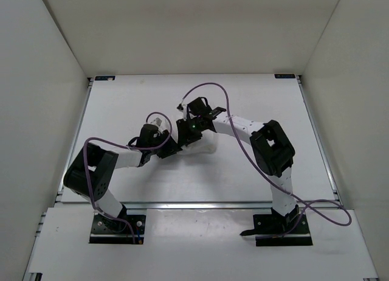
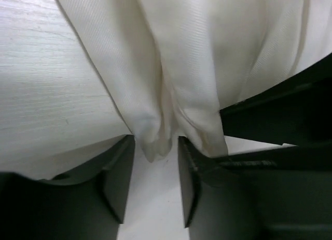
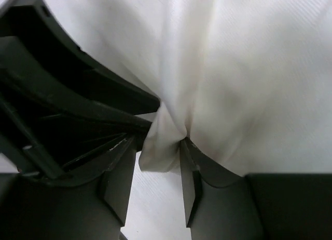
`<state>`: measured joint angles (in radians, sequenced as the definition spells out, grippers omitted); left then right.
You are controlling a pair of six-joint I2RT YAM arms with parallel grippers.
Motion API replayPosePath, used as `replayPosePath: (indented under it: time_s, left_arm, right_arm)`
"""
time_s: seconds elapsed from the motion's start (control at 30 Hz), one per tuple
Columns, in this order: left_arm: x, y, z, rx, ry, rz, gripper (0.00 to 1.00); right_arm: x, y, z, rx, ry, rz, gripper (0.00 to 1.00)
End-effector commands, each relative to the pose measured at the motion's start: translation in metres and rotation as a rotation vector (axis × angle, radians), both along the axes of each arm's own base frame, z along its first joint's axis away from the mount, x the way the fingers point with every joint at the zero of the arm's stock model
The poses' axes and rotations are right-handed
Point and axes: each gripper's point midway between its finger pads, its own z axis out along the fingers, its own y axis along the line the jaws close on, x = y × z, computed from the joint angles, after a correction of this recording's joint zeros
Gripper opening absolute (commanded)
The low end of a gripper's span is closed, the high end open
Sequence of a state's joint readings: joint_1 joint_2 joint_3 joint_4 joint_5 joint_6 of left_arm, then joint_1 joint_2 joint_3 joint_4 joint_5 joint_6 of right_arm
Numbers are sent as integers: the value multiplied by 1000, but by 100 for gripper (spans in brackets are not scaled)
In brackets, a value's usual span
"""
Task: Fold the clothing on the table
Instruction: Fold the skirt
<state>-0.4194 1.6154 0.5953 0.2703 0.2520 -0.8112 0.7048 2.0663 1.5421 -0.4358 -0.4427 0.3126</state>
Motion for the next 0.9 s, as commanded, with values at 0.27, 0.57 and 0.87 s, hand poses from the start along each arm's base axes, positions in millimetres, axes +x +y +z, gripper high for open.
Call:
replayPosePath:
  time_s: [0.27, 0.57, 0.87]
  left_arm:
    - [-11, 22, 44, -91, -59, 23, 58]
    - [-27, 53, 85, -90, -124, 3, 76]
    - [-48, 76, 116, -42, -166, -14, 99]
  right_arm:
    - [7, -5, 159, 315, -350, 35, 48]
    - [22, -46, 94, 490, -88, -96, 0]
    - [13, -47, -4, 465, 277, -272, 0]
